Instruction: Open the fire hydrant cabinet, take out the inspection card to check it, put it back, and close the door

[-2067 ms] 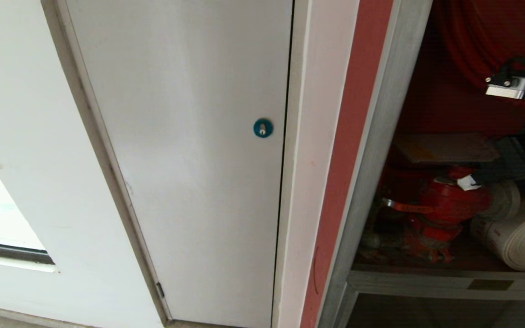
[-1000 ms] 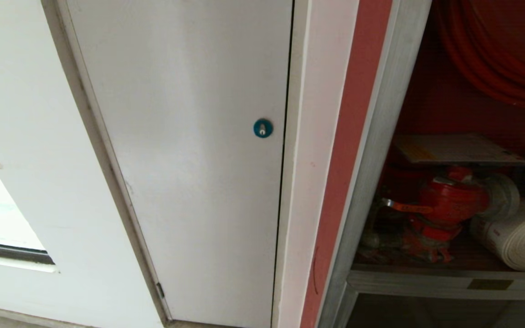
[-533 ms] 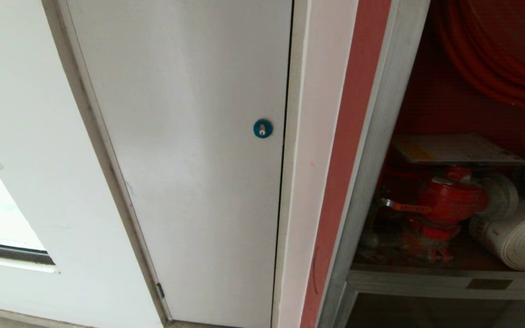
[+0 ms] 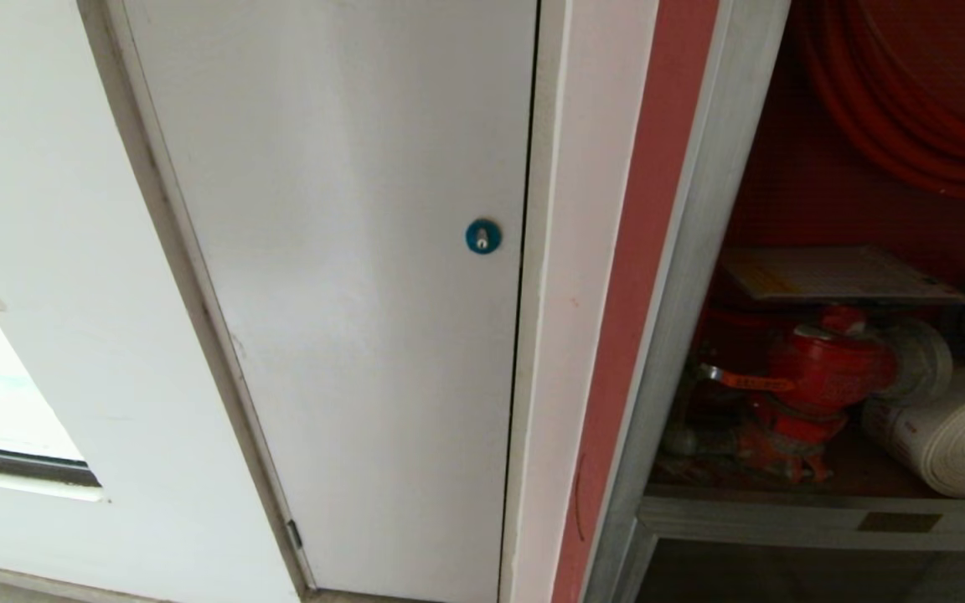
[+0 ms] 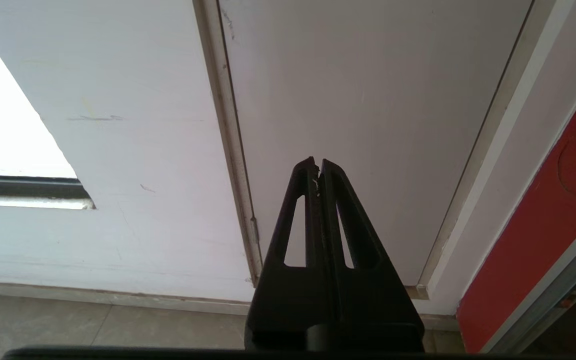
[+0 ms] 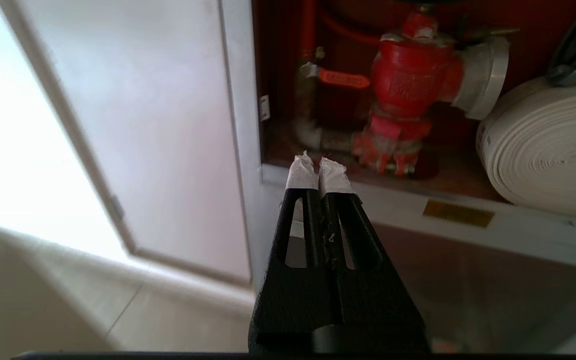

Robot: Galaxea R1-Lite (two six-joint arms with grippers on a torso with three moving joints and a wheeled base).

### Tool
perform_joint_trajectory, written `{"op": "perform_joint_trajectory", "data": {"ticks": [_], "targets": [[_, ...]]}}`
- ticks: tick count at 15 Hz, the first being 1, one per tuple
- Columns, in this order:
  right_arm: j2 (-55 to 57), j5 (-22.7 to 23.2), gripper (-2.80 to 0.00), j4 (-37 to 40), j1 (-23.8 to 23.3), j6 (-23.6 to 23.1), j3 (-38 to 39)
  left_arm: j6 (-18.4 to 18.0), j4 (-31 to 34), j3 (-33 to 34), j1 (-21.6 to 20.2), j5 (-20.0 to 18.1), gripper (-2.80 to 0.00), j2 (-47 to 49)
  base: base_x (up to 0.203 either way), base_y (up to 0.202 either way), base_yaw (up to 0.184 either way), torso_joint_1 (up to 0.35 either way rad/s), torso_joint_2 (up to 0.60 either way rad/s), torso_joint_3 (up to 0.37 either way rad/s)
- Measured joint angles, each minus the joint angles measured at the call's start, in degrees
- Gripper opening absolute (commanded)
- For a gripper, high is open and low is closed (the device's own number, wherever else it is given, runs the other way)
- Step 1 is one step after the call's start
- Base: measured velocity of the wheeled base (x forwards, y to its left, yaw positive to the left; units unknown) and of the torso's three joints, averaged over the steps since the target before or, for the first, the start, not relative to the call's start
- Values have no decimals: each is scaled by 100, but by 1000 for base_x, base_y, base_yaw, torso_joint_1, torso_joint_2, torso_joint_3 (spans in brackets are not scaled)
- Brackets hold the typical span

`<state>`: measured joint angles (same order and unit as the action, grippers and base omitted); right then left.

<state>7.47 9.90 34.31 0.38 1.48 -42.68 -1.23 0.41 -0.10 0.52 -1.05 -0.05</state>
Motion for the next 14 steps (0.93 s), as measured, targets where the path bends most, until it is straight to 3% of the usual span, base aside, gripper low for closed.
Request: {"op": "perform_joint_trajectory", "data": {"ticks": [5,8,10,14], "targets": [[-610,-905,-280,-3000,20,146,2635,0,2,0,2,1,-280,0,0,0,0,0,0,0],[-716,-1117,-280,-4214,20,111,3730,1,2,0,0,1,-280,0,0,0,0,0,0,0],[-743,-1201,-280,-4544,22,21,4129,0,0,0,0,0,-280,0,0,0,0,0,0,0],[-750,-1179,-280,-3987,22,47,4247,0,4,0,0,1,-280,0,0,0,0,0,0,0]]}}
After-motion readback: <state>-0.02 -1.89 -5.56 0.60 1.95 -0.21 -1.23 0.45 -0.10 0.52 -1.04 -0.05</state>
